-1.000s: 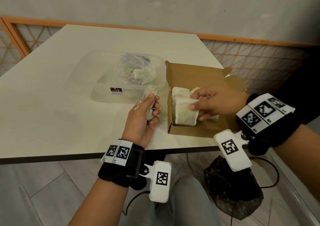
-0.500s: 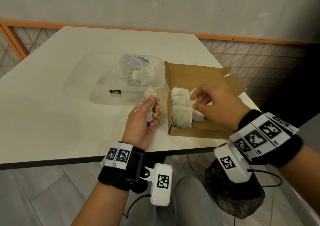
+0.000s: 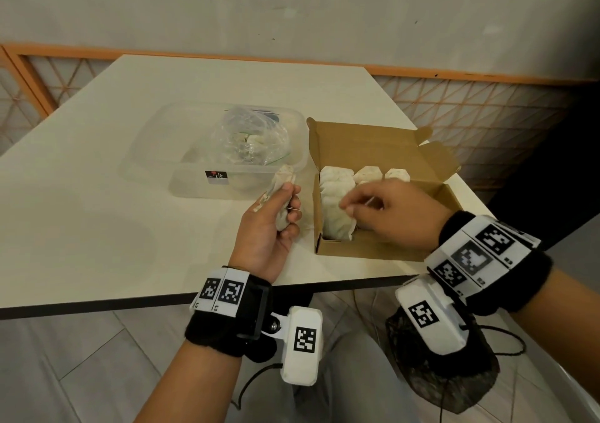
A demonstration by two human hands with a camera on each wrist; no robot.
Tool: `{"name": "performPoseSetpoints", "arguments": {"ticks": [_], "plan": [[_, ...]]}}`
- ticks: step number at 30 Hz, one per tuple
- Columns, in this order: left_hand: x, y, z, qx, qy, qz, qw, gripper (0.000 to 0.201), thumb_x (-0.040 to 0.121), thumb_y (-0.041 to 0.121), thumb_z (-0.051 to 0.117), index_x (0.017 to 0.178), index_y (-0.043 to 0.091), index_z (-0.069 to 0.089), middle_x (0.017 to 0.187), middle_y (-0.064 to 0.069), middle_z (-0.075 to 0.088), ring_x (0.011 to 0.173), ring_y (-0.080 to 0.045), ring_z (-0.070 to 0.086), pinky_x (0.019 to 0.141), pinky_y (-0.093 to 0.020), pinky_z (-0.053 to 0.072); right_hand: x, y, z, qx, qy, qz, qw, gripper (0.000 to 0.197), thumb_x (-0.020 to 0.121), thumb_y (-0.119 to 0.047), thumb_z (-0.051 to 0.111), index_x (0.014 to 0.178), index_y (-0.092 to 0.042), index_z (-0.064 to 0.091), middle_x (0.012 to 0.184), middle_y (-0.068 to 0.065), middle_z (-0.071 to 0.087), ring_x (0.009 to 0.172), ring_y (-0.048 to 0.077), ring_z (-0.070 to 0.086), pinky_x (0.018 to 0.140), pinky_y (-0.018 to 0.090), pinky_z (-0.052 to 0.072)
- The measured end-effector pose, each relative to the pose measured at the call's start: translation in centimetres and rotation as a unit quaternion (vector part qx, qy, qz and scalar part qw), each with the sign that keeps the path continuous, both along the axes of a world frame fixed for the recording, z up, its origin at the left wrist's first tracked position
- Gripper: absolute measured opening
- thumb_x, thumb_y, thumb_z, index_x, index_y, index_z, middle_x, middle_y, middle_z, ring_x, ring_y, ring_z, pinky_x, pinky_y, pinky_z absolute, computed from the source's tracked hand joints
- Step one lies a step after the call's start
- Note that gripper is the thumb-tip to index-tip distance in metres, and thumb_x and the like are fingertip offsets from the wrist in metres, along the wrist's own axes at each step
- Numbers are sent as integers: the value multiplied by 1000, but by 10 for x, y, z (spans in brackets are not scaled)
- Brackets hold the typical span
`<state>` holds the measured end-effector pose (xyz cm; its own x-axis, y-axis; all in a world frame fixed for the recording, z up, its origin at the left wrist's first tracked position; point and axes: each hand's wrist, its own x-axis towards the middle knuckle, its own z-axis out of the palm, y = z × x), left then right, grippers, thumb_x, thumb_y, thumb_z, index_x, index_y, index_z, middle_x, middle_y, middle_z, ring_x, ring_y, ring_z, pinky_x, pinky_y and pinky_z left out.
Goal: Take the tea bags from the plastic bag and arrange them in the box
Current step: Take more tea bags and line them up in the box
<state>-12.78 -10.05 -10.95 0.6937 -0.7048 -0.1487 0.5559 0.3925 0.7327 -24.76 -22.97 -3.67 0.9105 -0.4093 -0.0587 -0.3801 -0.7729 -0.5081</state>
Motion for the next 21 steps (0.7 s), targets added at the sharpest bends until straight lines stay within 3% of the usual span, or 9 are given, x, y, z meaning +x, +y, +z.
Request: {"name": "performPoseSetpoints", "arguments": {"ticks": [3, 6, 9, 11, 13, 17, 21], "plan": [[-3, 0, 2, 10, -33, -2, 999, 8, 90, 16, 57, 90, 10, 63, 64, 4, 51, 50, -3, 42, 40, -12, 27, 16, 8, 14, 51, -98, -24, 994, 23, 84, -43, 60, 96, -25, 65, 88, -10, 61, 73, 0, 52, 67, 15, 44], [-7, -1, 2, 36, -97, 4, 995, 5, 90, 10, 58, 87, 12, 61, 62, 4, 48, 51, -4, 40, 41, -13, 29, 33, 18, 18, 60, -57, -12, 996, 40, 75, -58, 62, 93, -23, 65, 89, -7, 64, 80, 6, 58, 73, 24, 47], [-10, -2, -1, 59, -144, 11, 988, 20, 87, -2, 56, 78, 14, 64, 59, 0, 43, 49, -6, 37, 41, -14, 29, 45, 20, 14, 54, -32, 1, 998, 39, 76, -47, 68, 92, -11, 67, 86, 3, 66, 79, 15, 59, 74, 30, 47], [-10, -2, 0, 55, -142, 7, 988, 20, 86, -3, 58, 77, 15, 63, 58, 0, 42, 48, -6, 37, 39, -13, 29, 46, 18, 11, 105, -78, -18, 991, 23, 79, -31, 70, 89, -11, 68, 82, 1, 65, 79, 13, 59, 75, 28, 47], [-9, -1, 2, 40, -119, 4, 992, 13, 87, 1, 60, 86, 14, 63, 60, 3, 46, 50, -5, 39, 39, -13, 29, 45, 14, 8, 184, -119, -54, 974, 9, 82, -22, 68, 83, -13, 66, 80, 0, 63, 74, 11, 57, 70, 24, 47], [-5, 1, 4, 15, -66, 12, 998, 5, 89, 11, 59, 87, 15, 59, 66, 4, 51, 51, -4, 42, 40, -13, 27, 37, 10, -1, 342, -164, -116, 918, 7, 83, -14, 66, 81, -9, 63, 73, 1, 59, 58, 7, 53, 49, 13, 45], [-5, 2, 4, 5, -59, 17, 998, 6, 90, 13, 58, 85, 16, 59, 66, 6, 51, 52, -3, 42, 41, -13, 26, 34, 11, -14, 390, -161, -116, 899, 9, 86, -17, 63, 81, -10, 61, 77, 6, 61, 54, 6, 57, 46, 15, 46]]}}
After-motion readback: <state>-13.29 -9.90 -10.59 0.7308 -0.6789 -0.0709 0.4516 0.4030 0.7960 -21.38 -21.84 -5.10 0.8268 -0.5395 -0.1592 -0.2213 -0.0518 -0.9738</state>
